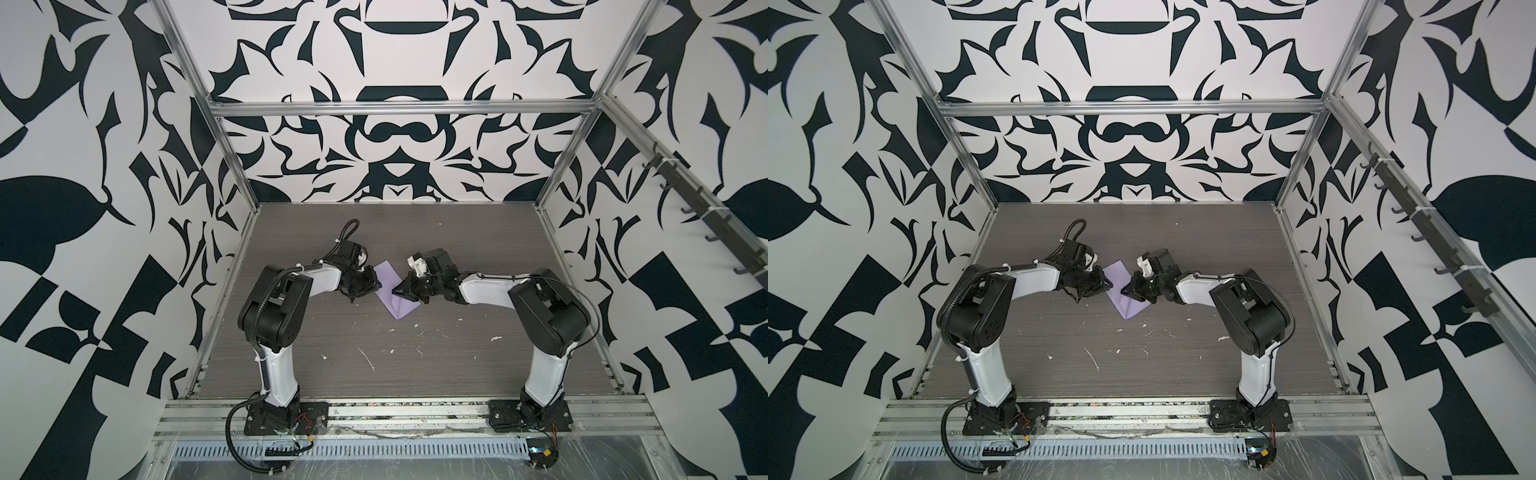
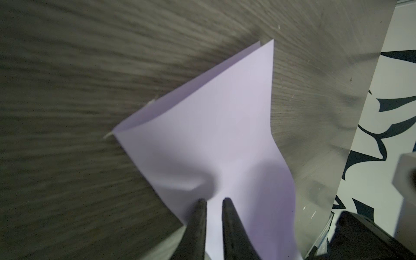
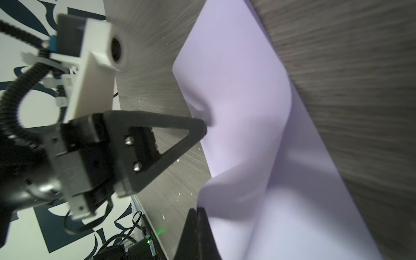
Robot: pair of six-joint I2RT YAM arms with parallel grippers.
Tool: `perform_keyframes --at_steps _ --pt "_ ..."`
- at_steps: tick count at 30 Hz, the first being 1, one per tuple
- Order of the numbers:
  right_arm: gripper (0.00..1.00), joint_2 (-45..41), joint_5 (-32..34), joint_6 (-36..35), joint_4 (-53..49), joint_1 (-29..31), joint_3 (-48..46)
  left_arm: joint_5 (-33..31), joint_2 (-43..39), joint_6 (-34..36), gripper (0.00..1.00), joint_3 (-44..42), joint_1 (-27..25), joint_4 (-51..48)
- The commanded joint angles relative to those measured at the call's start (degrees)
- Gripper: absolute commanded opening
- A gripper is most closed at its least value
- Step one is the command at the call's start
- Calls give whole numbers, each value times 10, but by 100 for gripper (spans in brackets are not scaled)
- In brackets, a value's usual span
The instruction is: Fold a paper plane with a square sheet of paper (pick it up from the middle)
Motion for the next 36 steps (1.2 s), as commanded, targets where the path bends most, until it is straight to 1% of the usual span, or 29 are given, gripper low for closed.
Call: perform_keyframes --at_steps 1,15,27,36 --pt "0 8 16 9 33 9 23 -17 20 5 18 -18 2 -26" --pt "0 46 27 14 59 20 25 -15 22 1 18 -15 2 -24" --pt "0 59 38 25 86 20 19 -16 22 0 18 -18 2 -24" --pt "0 65 45 27 87 20 12 -15 22 0 18 -19 2 -23"
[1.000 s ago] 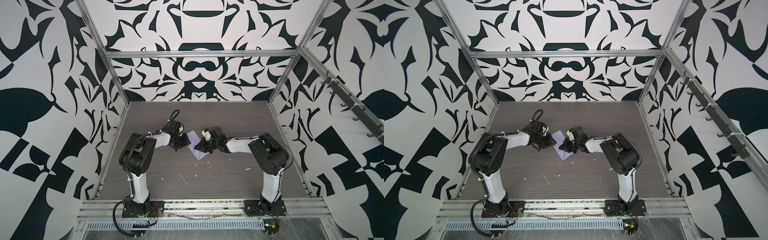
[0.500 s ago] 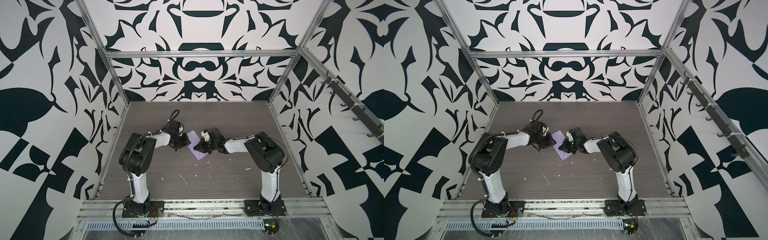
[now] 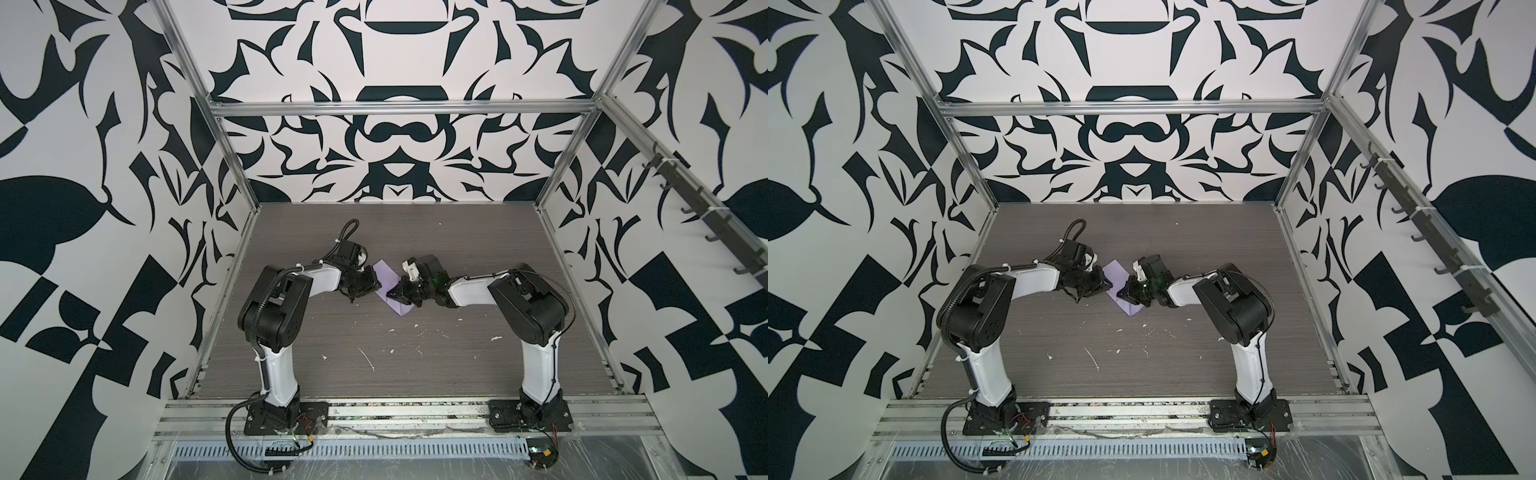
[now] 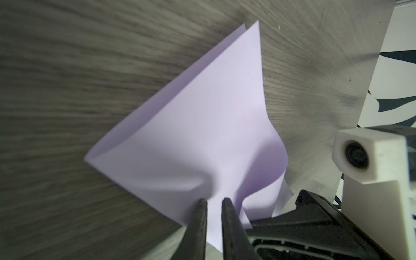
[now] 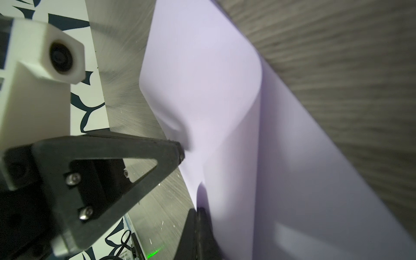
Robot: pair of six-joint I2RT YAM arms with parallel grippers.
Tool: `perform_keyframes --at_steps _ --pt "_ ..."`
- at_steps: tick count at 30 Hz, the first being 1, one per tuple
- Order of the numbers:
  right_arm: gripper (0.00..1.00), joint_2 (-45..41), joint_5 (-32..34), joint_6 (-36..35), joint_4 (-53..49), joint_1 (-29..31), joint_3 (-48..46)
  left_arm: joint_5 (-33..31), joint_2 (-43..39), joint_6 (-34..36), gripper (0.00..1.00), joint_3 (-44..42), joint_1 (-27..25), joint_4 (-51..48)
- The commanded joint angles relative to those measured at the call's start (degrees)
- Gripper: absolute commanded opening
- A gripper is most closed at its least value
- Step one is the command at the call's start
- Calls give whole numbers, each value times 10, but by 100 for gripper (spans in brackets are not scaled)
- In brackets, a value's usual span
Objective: Fold a paper plane with a square sheet of paper (pick it up from the middle)
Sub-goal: 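Press the folded paper flat with both grippers side by side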
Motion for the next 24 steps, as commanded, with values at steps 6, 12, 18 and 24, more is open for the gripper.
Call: perform_keyframes --at_steps 6,12,18,24 --pt "0 7 19 1 19 4 1 -16 22 1 17 -19 2 -24" --pt "0 5 23 -6 12 3 -3 -15 22 2 17 -19 2 -23" --pt "0 -1 30 -16 3 4 -10 -14 22 2 17 -15 2 -24" --pt "0 -13 36 -24 4 2 -23 -16 22 2 17 -14 2 -25"
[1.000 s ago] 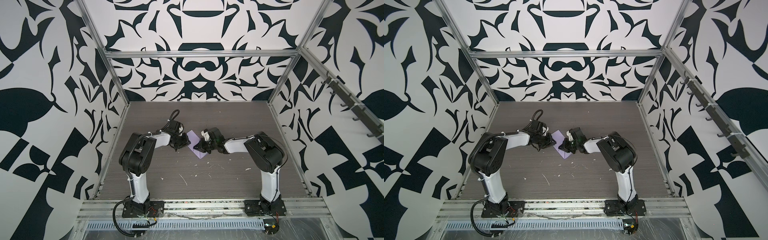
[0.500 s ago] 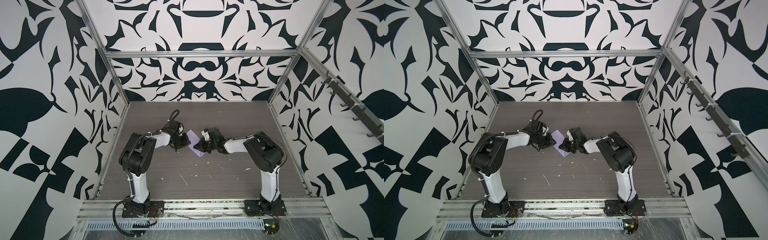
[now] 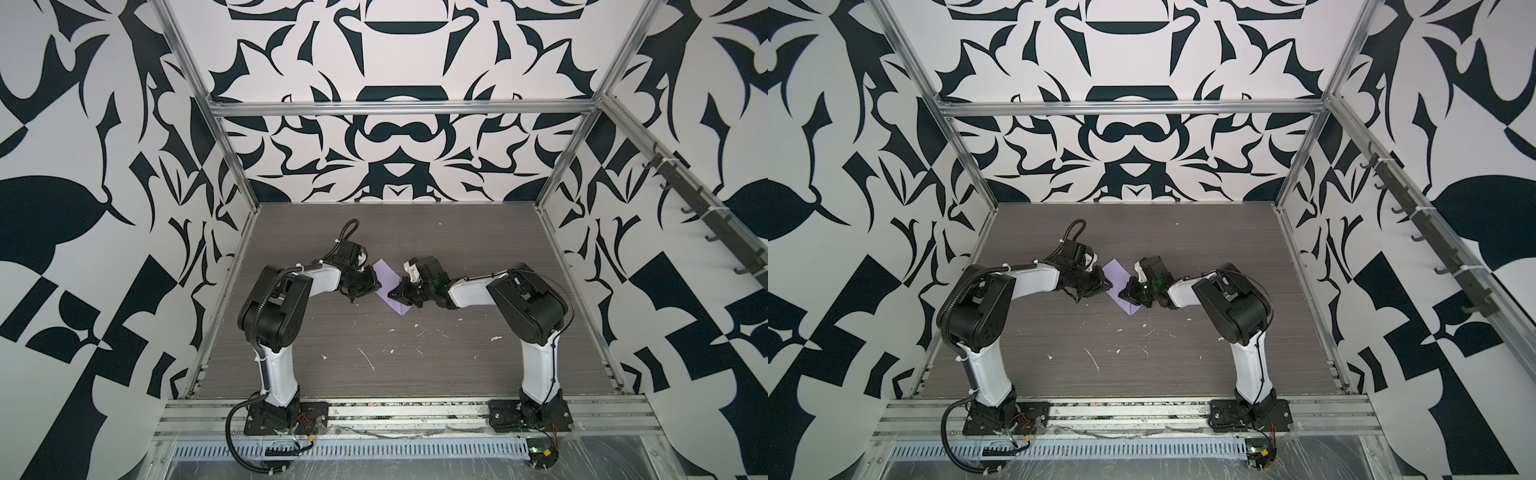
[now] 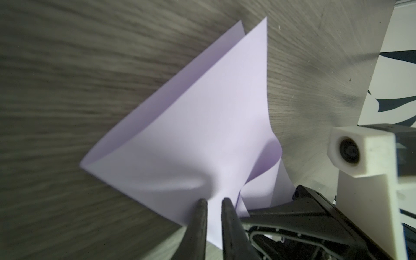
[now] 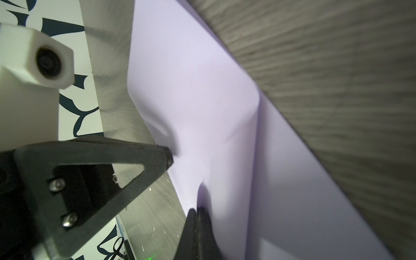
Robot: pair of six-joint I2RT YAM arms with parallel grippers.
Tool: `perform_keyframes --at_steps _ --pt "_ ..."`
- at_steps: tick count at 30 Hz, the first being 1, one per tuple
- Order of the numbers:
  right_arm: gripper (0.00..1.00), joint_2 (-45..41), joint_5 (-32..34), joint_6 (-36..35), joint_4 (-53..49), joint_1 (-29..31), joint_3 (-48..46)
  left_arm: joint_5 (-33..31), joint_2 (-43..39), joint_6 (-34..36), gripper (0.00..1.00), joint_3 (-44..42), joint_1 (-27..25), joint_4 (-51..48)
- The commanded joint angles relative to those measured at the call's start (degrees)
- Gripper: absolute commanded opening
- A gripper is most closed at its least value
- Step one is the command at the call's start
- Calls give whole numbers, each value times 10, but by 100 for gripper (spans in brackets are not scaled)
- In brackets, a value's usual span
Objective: Fold a paper plane with a square sheet of paper (pick it up from the middle)
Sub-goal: 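Press the folded paper flat with both grippers side by side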
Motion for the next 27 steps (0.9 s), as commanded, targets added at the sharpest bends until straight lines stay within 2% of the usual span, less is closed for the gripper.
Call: perform_keyframes --at_steps 1,15,27 --pt "0 -17 17 -15 -9 2 -12 -16 22 2 17 -14 2 -25" --pt "0 -26 24 -5 33 0 -40 -18 21 2 17 -15 2 -27" --pt "0 -14 39 -5 15 -1 -35 -17 18 1 17 -10 2 -31"
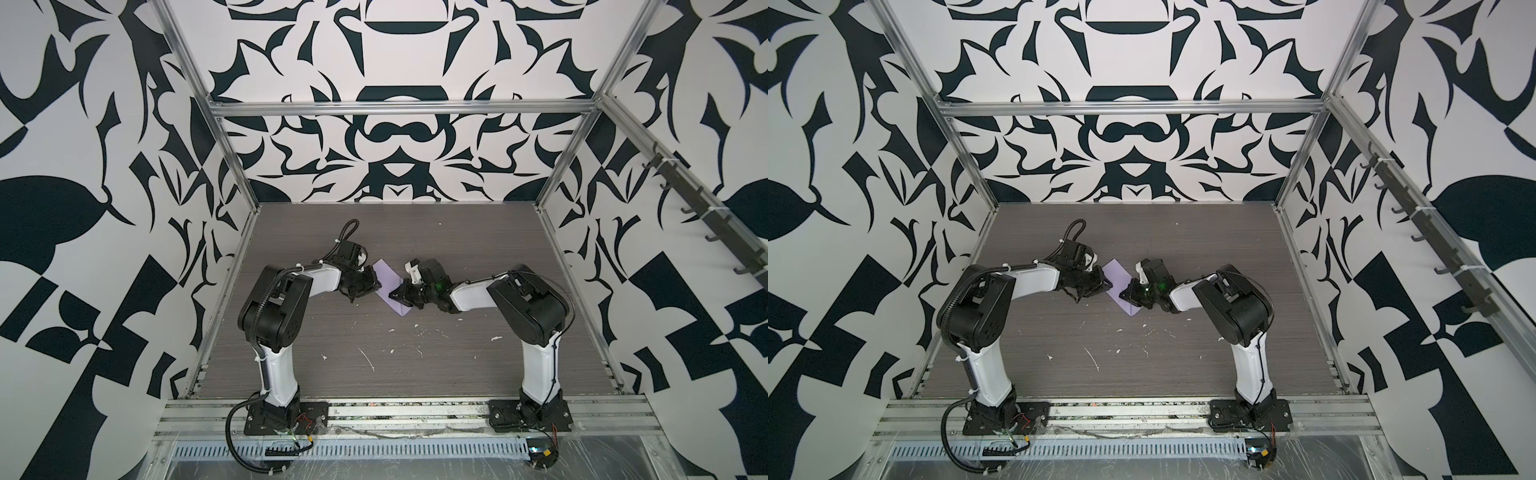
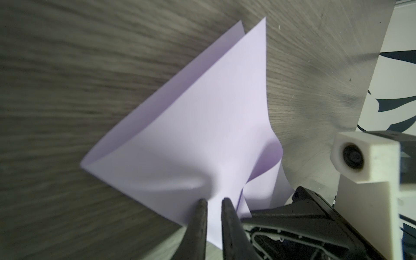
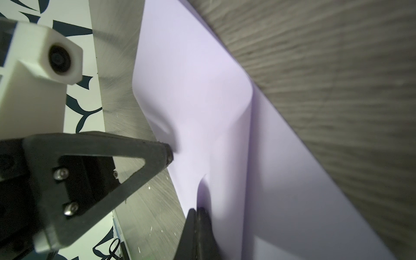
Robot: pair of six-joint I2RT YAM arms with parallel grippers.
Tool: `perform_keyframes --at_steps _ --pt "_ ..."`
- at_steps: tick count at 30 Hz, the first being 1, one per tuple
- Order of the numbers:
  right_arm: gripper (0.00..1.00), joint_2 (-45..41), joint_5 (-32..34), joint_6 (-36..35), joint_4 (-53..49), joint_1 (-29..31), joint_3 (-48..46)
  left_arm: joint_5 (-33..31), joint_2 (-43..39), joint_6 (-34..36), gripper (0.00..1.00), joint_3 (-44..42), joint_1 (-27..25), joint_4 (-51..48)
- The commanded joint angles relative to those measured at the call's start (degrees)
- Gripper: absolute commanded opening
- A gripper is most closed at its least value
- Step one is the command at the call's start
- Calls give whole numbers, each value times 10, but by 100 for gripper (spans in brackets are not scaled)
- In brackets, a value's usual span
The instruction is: Fold a paper plane with a square sheet of paper (pick it up from the middle)
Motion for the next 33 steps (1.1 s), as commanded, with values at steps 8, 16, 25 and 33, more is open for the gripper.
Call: perform_keyframes --at_steps 8,16,25,33 --pt "8 -6 31 -2 -31 0 -11 -16 -10 -11 19 1 5 -35" --pt "13 -1 32 1 -25 1 -11 -13 -20 -13 18 -11 5 -30" --pt "29 -1 33 5 -26 1 -15 -26 -80 -39 25 -31 15 -29" --pt "36 -4 34 5 -27 2 -21 -3 -105 -68 25 -62 13 7"
